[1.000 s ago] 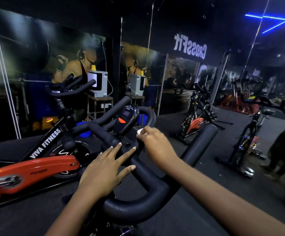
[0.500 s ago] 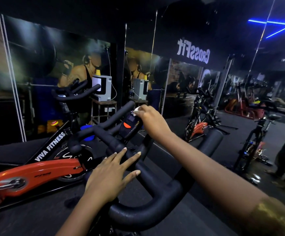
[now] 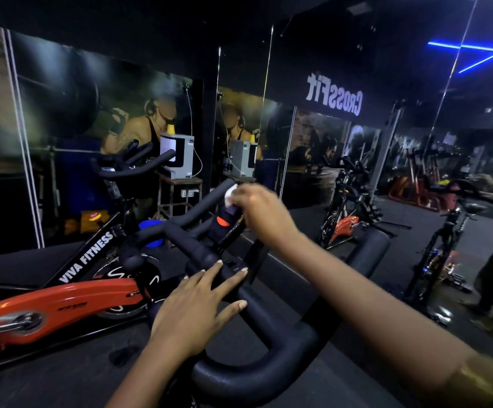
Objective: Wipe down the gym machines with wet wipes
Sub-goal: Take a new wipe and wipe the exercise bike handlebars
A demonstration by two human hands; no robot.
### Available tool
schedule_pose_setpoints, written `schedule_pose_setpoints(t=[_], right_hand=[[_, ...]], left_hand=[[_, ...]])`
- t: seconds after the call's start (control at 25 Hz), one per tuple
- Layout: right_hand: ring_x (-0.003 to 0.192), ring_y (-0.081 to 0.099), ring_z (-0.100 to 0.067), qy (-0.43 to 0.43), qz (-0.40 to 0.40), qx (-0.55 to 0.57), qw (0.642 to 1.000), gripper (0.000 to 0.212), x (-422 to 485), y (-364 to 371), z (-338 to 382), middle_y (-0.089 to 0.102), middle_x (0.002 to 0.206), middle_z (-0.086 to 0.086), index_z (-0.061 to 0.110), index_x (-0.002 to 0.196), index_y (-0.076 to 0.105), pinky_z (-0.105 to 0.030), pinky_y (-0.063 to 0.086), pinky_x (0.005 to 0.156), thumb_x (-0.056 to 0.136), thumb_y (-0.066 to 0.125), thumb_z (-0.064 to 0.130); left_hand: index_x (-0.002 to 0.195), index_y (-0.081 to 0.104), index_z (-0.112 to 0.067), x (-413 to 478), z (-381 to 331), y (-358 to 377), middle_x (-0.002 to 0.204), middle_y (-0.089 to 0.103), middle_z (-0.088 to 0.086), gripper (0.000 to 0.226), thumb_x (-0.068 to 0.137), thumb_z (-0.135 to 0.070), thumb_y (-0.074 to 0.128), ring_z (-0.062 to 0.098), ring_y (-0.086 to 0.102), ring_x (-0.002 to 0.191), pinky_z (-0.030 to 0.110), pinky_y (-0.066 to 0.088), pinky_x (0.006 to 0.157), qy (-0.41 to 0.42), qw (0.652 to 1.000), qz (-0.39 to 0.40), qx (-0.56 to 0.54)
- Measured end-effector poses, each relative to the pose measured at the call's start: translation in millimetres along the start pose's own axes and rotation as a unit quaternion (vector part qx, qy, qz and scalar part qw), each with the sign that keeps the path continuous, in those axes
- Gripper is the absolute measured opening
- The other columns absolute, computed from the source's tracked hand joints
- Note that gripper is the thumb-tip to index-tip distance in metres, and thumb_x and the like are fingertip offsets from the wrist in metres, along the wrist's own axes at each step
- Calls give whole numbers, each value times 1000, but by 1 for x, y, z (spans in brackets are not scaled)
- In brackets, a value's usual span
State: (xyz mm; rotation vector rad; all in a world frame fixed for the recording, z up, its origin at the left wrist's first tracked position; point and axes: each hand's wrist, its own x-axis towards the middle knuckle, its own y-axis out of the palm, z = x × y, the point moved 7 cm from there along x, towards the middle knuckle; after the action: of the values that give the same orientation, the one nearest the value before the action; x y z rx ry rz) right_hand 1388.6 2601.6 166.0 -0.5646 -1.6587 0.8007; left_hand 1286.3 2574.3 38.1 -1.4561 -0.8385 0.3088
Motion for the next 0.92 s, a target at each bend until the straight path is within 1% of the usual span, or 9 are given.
schedule_pose_setpoints(t=[0.12,0.24,0.36,0.44,0.6,0.68,0.76,0.84,0.92], right_hand=[[109,54,-29,23,107,-111,988,25,37,12,-19,57,115,-10,7,110,64,-37,43,86,90,50,10],[114,53,-29,-39,176,-154,971,28,34,46,-5,55,121,-9,7,115,62,-40,44,89,92,48,14],[113,53,-28,-91,196,-123,969,28,14,64,15,57,119,-9,7,113,63,-39,43,89,94,44,16],[113,52,-28,-132,202,-111,964,29,-2,65,26,57,121,-7,8,116,63,-40,44,88,95,44,15],[113,54,-28,-208,246,-50,945,27,-27,41,28,60,121,-11,2,110,65,-38,45,90,91,51,13],[115,54,-27,-180,193,-54,963,28,-10,23,14,60,122,-11,4,112,66,-36,43,93,90,50,10],[118,51,-26,-101,134,-97,981,30,18,19,-6,57,126,-8,8,117,64,-38,43,94,92,48,11],[118,50,-26,-63,145,-139,978,29,32,39,-10,55,124,-7,10,118,62,-40,44,91,95,46,15],[113,53,-28,-77,173,-136,972,28,27,61,-1,57,119,-10,7,114,62,-43,46,87,96,43,16]], left_hand=[[141,-10,-58,-1,1,1,160,3,-7,110,38,-78,-43,17,15,145,32,14,116,-4,1000,4,0],[141,-9,-58,1,2,1,160,3,-7,108,39,-81,-39,17,14,145,33,12,117,-2,1000,4,1],[141,-7,-58,1,2,2,160,2,-7,96,50,-81,-23,17,13,145,33,12,117,-2,1000,4,-2],[141,-7,-58,1,1,1,160,2,-8,101,46,-84,-27,17,13,145,33,12,117,1,1000,6,2],[142,-8,-56,1,0,1,160,1,-7,93,54,-83,-23,17,15,145,33,13,117,3,1000,-5,-7],[141,-11,-57,2,0,2,160,3,-6,106,42,-81,-38,17,16,145,34,14,117,5,1000,-3,4],[141,-12,-57,3,3,5,160,4,-5,108,39,-78,-43,17,16,145,35,15,117,2,1000,0,0],[141,-11,-57,2,2,4,160,3,-5,109,39,-78,-43,17,16,145,35,14,117,5,1000,2,-4],[142,-11,-56,2,1,3,160,2,-5,105,43,-81,-37,17,16,145,34,14,116,6,1000,1,1]])
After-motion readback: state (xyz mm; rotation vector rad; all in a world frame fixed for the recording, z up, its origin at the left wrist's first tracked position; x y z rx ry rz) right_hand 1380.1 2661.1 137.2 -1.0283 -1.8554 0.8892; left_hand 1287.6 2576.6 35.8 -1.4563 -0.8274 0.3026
